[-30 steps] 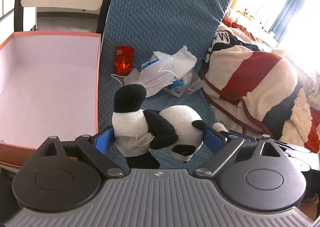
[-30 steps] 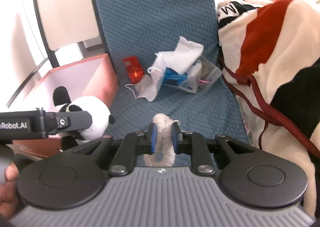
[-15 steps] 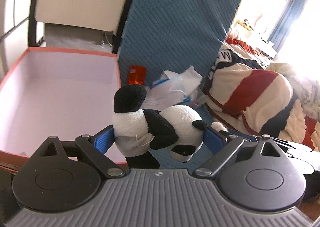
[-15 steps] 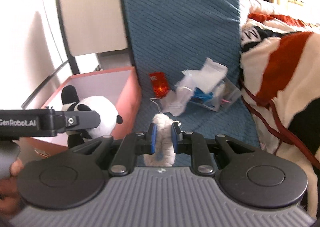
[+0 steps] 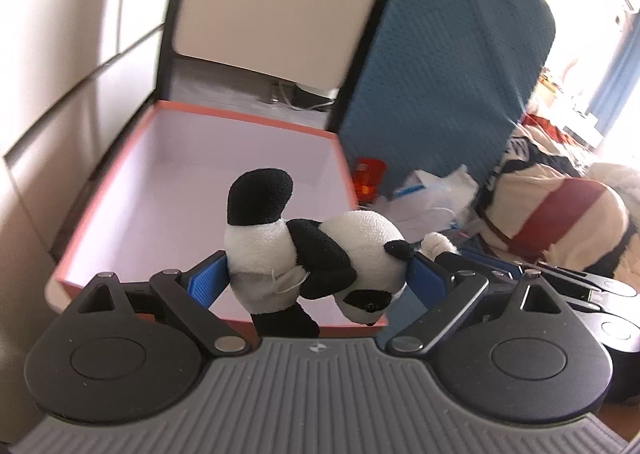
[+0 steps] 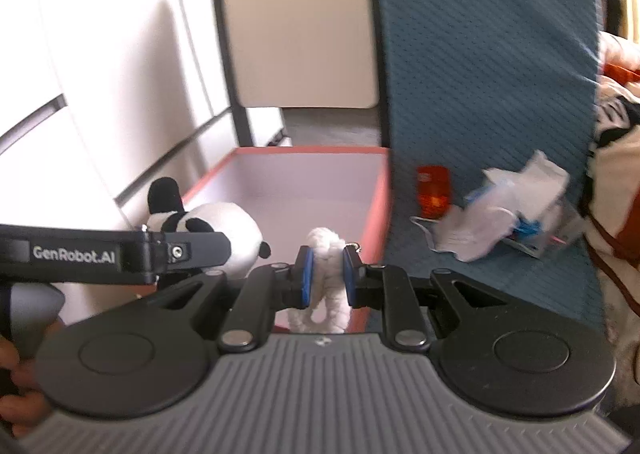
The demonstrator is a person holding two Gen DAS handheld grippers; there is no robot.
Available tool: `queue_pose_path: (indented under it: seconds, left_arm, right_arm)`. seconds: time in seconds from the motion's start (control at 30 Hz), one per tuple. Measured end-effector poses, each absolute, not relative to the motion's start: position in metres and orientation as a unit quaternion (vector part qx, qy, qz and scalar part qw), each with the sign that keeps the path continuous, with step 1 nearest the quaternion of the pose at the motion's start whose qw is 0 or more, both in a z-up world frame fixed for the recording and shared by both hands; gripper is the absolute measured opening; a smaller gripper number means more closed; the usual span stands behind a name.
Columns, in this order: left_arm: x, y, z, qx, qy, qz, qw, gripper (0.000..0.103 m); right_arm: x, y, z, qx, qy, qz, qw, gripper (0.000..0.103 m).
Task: Organize soft objects
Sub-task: 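Carry the panda and white ring with both grippers over the pink box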
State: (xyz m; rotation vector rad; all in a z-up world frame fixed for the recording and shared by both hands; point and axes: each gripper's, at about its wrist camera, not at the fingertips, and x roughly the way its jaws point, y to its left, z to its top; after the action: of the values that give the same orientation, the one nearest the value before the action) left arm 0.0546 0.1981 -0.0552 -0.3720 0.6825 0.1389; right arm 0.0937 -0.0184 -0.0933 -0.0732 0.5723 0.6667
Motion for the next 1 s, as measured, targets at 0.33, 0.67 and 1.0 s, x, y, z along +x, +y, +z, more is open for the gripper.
queue_pose_path:
  seconds: [0.33, 0.67, 1.0]
  left_arm:
    - [0.069, 0.245, -0.071, -0.195, 0.342, 0.103, 0.914, 0.095]
    - [0.107, 0.288, -0.112, -0.212, 0.376, 0.109, 0.896, 0.095]
    - [0.139, 0.316, -0.142, -0.214, 0.397, 0.125, 0.884, 0.095]
  right_arm:
    - [0.116, 0.033, -0.100, -0.056, 0.291, 0.349, 0.889, 0.020]
    - [0.161, 0.075, -0.130, -0.065, 0.331, 0.340, 0.878, 0.020]
    - [0.193, 0.105, -0.161, -0.077, 0.362, 0.332, 0.868, 0.020]
